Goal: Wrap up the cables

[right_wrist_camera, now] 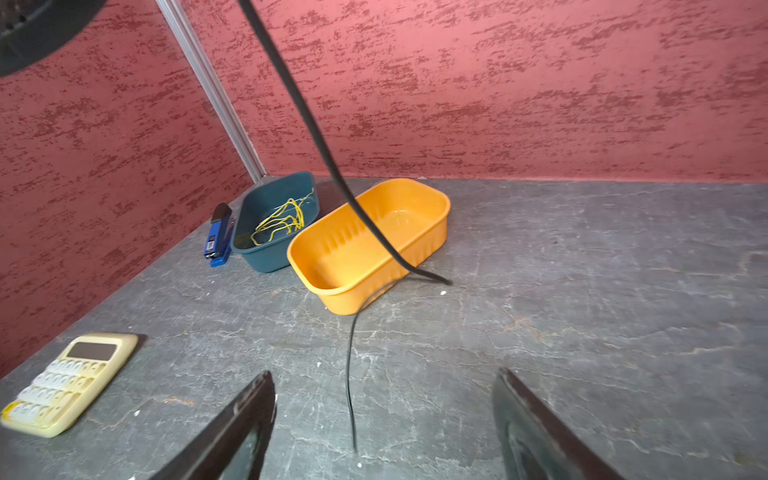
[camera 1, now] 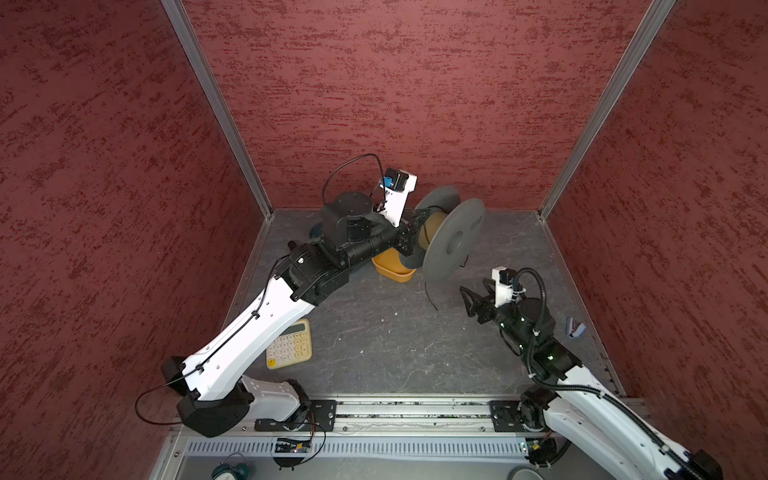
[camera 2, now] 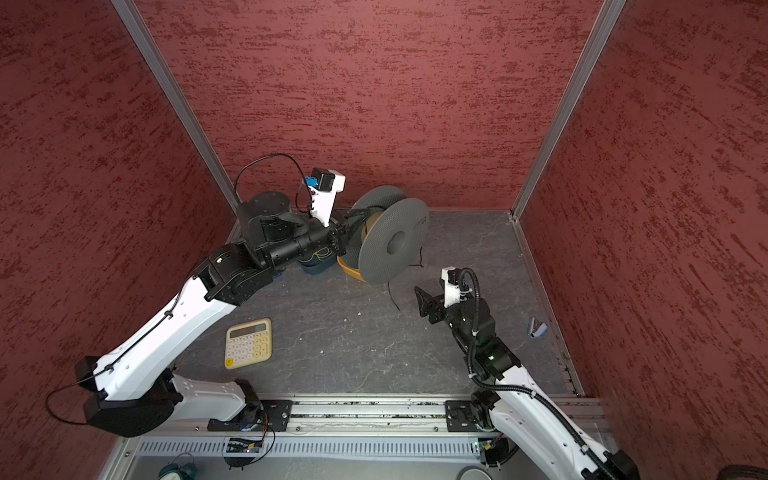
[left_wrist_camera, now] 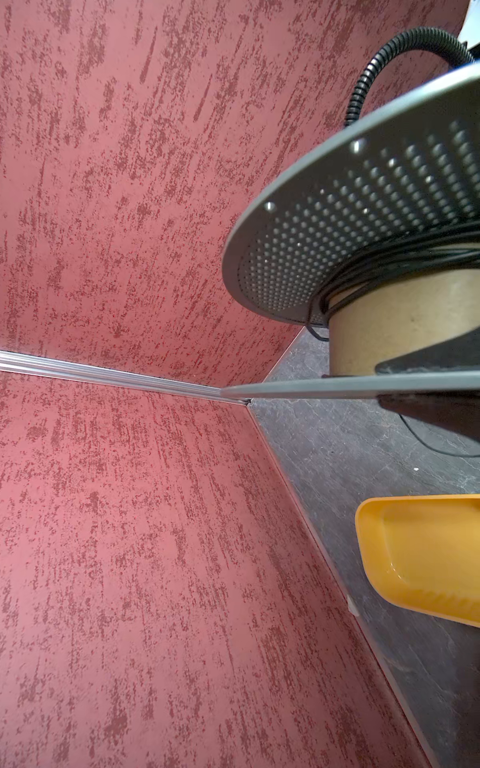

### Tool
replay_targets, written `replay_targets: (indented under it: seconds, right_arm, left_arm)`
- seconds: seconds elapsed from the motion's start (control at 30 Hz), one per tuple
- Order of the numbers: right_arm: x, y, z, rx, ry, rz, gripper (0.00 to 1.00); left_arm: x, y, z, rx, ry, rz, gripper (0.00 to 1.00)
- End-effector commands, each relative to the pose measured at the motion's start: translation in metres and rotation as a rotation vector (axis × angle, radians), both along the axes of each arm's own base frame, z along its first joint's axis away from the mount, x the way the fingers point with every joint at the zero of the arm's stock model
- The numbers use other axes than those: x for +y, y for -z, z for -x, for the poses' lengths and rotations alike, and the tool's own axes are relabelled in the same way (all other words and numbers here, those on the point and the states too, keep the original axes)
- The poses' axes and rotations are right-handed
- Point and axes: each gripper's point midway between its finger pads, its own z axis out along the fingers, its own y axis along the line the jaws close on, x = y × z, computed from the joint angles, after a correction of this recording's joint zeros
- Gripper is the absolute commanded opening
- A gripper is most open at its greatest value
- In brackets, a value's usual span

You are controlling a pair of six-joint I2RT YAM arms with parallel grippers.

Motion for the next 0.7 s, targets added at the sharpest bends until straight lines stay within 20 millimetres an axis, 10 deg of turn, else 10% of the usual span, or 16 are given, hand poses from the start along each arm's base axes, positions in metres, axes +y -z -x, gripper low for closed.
replay_targets:
  seconds: [0.0, 0.67]
  right_arm:
    - [-0.011, -0.011, -0.005, -0.078, 0.063, 0.000, 0.79]
    - [-0.019, -0.031, -0.032, -0.234, 0.163, 0.105, 0.73]
  left_arm:
    - [0.013, -0.045, 0.010, -0.084, -0.019, 0.132, 0.00]
    - [0.010, -0.036, 0.010, -0.032, -0.010, 0.137, 0.00]
